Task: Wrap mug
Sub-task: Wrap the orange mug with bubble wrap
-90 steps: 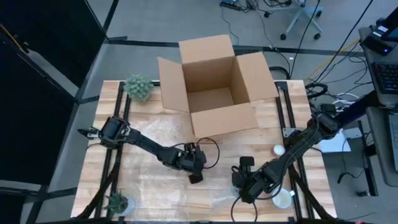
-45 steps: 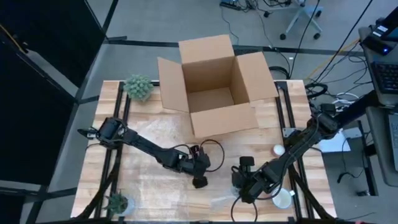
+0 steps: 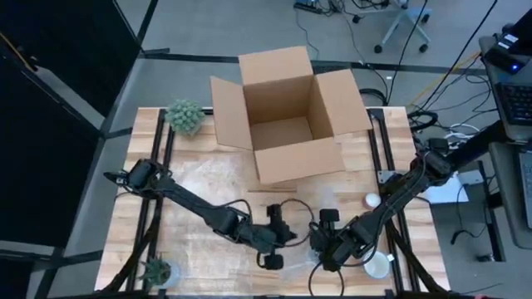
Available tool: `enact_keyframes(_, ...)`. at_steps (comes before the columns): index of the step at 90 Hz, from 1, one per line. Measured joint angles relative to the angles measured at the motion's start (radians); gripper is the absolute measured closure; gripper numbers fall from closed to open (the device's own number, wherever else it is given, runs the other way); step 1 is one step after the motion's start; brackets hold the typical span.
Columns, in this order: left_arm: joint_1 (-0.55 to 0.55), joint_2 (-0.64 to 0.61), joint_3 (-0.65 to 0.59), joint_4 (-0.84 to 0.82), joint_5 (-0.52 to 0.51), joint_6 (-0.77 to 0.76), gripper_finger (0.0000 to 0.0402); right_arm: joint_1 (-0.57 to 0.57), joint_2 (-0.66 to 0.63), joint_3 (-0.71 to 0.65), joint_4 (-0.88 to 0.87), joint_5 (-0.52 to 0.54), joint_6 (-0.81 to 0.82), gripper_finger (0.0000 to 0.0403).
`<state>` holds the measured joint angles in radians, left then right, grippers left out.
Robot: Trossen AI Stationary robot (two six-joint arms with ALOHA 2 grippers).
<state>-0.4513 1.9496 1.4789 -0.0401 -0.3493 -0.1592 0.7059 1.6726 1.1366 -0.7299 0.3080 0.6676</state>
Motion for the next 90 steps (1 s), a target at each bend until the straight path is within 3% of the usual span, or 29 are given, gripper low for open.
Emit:
enact_keyframes(10, -0.003, 0.020, 0.001, 0.091, 0.087, 0.036, 0.0401, -0.006, 0.000, 0.000, 0.010, 0.000, 0.000, 0.0198)
enact_keyframes(37, 0.029, 0.199, 0.000, 0.404, 0.199, 0.015, 0.0401, -0.006, 0.000, 0.000, 0.050, 0.004, 0.001, 0.0198)
enact_keyframes(63, 0.046, 0.283, 0.006, 0.441, 0.222, -0.043, 0.0401, -0.006, -0.016, 0.017, 0.033, -0.027, 0.000, 0.0198)
enact_keyframes(90, 0.048, 0.286, 0.014, 0.432, 0.222, -0.042, 0.0401, 0.025, -0.107, 0.143, -0.175, -0.047, 0.001, 0.0198)
